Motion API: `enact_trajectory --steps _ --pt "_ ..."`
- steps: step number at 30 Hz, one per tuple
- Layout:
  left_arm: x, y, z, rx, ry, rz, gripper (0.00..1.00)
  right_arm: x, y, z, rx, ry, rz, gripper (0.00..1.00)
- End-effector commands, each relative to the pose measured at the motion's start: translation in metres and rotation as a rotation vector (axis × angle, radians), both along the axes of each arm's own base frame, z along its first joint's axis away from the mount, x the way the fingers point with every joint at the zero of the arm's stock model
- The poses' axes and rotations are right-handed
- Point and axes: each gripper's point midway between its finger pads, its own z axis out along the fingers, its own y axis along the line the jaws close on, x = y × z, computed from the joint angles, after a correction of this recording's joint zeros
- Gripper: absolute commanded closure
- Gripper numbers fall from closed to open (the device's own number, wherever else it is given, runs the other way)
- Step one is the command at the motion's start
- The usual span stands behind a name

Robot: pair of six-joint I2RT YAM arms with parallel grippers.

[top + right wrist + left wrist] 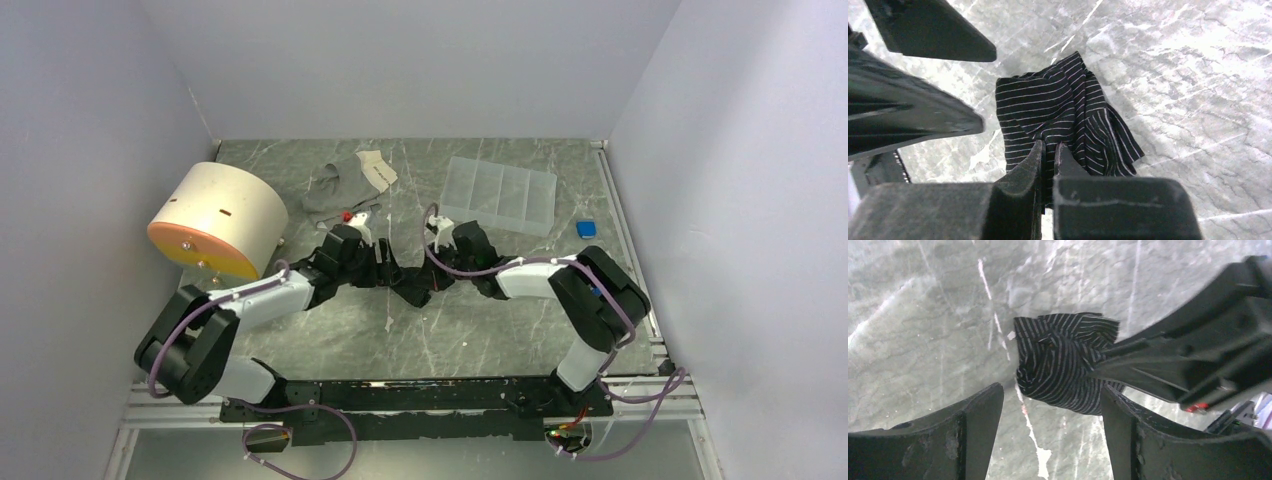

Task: Roll the underwear
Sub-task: Roll the underwear to the center of the board.

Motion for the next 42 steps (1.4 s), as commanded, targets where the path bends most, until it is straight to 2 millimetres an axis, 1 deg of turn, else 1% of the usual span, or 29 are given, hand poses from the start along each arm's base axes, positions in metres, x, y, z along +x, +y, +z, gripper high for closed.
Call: enact_trajectory --steps 1,5,8,13,15,16,18,20,22,25,27,29,33,35,38,40,42 --pt "-0.001 -0.008 0.025 -0.068 -0.056 -0.025 0.24 -0.019 -0.009 -0.025 0.066 0.195 -0.008 0.99" --pt "-0.003 -0.007 0.015 -0.040 -0.047 -0.040 0.25 -0.018 -0.012 -0.028 0.109 0.253 -0.017 0.97" --pt "-0.004 -0.007 0.004 -0.030 -0.029 -0.047 0.26 -0.015 -0.012 -0.028 0.113 0.263 -0.013 0.95" --pt "0.001 -0.008 -0.015 0.018 0.037 -0.033 0.32 -0.007 -0.013 -0.025 0.111 0.265 -0.028 0.92" --pt "0.004 -0.006 -0.023 0.051 0.063 -0.018 0.33 -0.006 -0.012 -0.021 0.109 0.261 -0.019 0.88" --pt "0.005 -0.005 -0.027 0.067 0.076 -0.011 0.34 -0.006 -0.012 -0.018 0.107 0.258 -0.016 0.84" --pt "0.006 -0.001 -0.033 0.095 0.094 0.005 0.35 -0.003 -0.012 -0.008 0.098 0.230 -0.008 0.78" --pt "0.004 0.002 -0.039 0.116 0.111 0.013 0.35 0.003 -0.014 0.003 0.080 0.190 -0.017 0.71" --pt "0.003 0.003 -0.040 0.118 0.114 0.015 0.35 0.007 -0.017 0.016 0.059 0.138 -0.028 0.65" --pt "0.003 0.002 -0.039 0.112 0.112 0.015 0.35 0.013 -0.020 0.035 0.014 0.034 -0.037 0.61" --pt "0.002 0.002 -0.039 0.108 0.113 0.012 0.36 0.015 -0.020 0.047 -0.034 -0.068 -0.032 0.60" --pt "0.002 0.002 -0.039 0.105 0.113 0.013 0.36 0.012 -0.016 0.056 -0.081 -0.166 -0.014 0.60" --pt "0.000 0.000 -0.039 0.101 0.114 0.006 0.37 -0.006 0.003 0.064 -0.153 -0.360 0.051 0.60" --pt "-0.001 0.000 -0.039 0.098 0.116 0.008 0.37 -0.012 0.010 0.062 -0.172 -0.424 0.077 0.58" --pt "-0.001 -0.002 -0.037 0.084 0.112 0.007 0.37 -0.015 0.016 0.047 -0.207 -0.442 0.097 0.55" --pt "-0.001 -0.002 -0.036 0.079 0.112 0.006 0.37 -0.016 0.017 0.028 -0.255 -0.435 0.114 0.54" --pt "-0.002 -0.002 -0.036 0.076 0.114 0.005 0.37 -0.014 0.014 0.007 -0.323 -0.424 0.113 0.54"
